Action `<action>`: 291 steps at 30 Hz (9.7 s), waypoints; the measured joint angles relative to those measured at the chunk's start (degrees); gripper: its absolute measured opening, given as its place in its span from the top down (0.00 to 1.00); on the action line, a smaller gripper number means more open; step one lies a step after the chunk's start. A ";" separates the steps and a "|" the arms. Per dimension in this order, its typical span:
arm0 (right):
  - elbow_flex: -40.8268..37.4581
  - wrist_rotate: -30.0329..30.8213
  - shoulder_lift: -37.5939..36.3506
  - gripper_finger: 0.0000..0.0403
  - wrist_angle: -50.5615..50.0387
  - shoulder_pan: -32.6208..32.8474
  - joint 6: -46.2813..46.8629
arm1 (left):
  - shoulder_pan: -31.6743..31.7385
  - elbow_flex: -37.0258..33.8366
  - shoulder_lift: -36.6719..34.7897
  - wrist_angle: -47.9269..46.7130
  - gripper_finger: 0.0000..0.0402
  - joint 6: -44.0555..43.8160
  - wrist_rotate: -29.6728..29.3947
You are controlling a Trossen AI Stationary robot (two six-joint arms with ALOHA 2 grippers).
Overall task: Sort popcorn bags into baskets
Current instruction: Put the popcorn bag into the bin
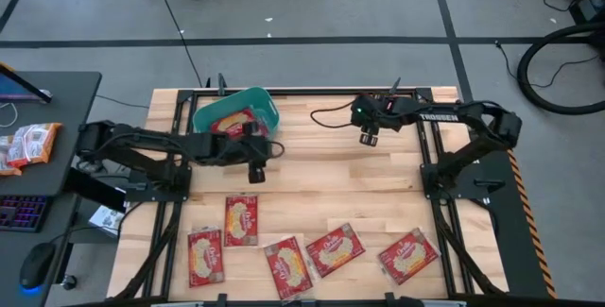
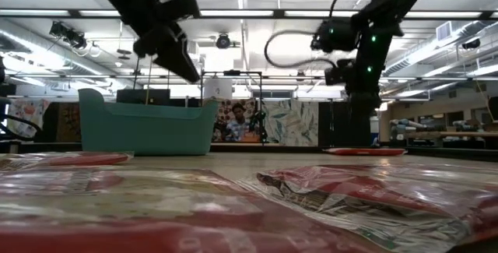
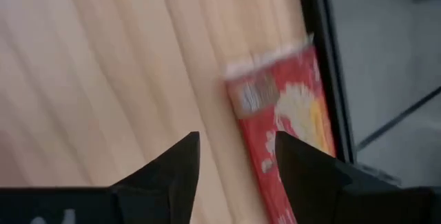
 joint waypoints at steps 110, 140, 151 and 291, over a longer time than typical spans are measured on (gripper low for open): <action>75.21 26.95 56.65 0.99 13.70 30.31 -32.39 | -6.23 6.04 -36.73 -4.13 0.57 -16.51 -2.23; 85.29 23.52 63.95 0.57 8.56 30.14 -29.09 | -6.25 5.98 -34.36 -5.12 0.57 -16.93 -2.25; 85.29 14.81 56.59 0.57 -8.12 35.92 -13.94 | -6.25 5.96 -33.44 -10.48 0.57 -18.29 -2.68; 55.39 14.92 44.40 1.00 -33.59 75.22 48.12 | -6.25 4.45 -25.21 -25.63 0.57 -26.73 12.12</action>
